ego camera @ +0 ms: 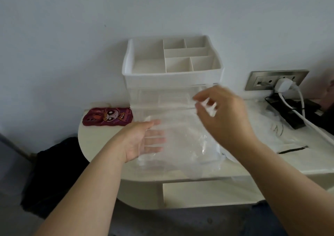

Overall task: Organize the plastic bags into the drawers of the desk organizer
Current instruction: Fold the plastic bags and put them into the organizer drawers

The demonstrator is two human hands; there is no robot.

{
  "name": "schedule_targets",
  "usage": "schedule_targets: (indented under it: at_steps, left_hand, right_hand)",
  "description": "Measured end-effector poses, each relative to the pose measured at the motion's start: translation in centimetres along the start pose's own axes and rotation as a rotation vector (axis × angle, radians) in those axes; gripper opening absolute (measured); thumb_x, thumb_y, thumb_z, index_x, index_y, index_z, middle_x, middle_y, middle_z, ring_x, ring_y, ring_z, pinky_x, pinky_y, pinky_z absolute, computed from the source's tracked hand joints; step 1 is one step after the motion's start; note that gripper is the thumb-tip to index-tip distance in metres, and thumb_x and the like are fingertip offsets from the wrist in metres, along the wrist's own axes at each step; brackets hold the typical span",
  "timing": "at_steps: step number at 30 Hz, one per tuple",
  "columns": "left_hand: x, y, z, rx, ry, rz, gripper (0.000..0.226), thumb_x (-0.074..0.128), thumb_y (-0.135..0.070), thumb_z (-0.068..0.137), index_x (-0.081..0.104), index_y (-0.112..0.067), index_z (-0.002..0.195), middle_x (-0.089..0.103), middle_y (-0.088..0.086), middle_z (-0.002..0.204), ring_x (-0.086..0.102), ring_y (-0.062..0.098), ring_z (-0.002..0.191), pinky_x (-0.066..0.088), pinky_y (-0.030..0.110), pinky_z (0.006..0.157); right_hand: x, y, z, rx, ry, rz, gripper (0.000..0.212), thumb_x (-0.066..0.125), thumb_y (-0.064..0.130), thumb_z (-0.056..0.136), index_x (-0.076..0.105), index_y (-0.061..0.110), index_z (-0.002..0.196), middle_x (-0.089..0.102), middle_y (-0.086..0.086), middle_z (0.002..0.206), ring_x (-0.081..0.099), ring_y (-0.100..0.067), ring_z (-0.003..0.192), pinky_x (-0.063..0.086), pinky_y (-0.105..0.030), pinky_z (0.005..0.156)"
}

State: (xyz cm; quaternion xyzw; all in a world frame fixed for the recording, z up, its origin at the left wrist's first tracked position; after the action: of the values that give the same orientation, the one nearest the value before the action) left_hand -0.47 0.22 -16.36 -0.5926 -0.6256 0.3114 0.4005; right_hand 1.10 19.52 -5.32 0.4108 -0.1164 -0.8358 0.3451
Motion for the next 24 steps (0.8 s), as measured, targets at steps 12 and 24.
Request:
schedule_targets:
  at_steps: [12,24]
  left_hand:
    - [0.1,0.0,-0.5,0.007,-0.088,0.268,0.025,0.045,-0.013,0.098,0.06,-0.01,0.119,0.065,0.012,0.107,0.066,0.024,0.089,0.058,0.04,0.074]
    - [3.4,0.1,-0.7,0.371,-0.142,1.282,0.035,0.059,-0.02,0.092,0.057,-0.021,0.127,0.056,0.0,0.129,0.056,0.014,0.111,0.04,0.024,0.093]
  right_hand:
    - [10.8,-2.9,-5.9,0.1,0.908,-0.239,0.06,0.06,0.042,0.087,0.037,0.03,0.142,0.029,0.005,0.151,0.033,-0.018,0.133,0.034,-0.036,0.106]
    - [11.5,-2.9,-4.8,0.103,0.829,-0.267,0.074,0.07,0.049,0.076,0.04,0.026,0.14,0.047,0.003,0.138,0.038,-0.019,0.128,0.036,-0.032,0.1]
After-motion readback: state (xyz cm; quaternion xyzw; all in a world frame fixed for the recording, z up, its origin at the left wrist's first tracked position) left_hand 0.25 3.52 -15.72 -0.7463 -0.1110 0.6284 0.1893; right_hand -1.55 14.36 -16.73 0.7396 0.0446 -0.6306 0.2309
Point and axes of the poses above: each hand's wrist, its own z-axis towards the middle knuckle, its own x-axis out of the palm, y = z × x, the point moved 7 cm from there along z, towards the middle knuckle
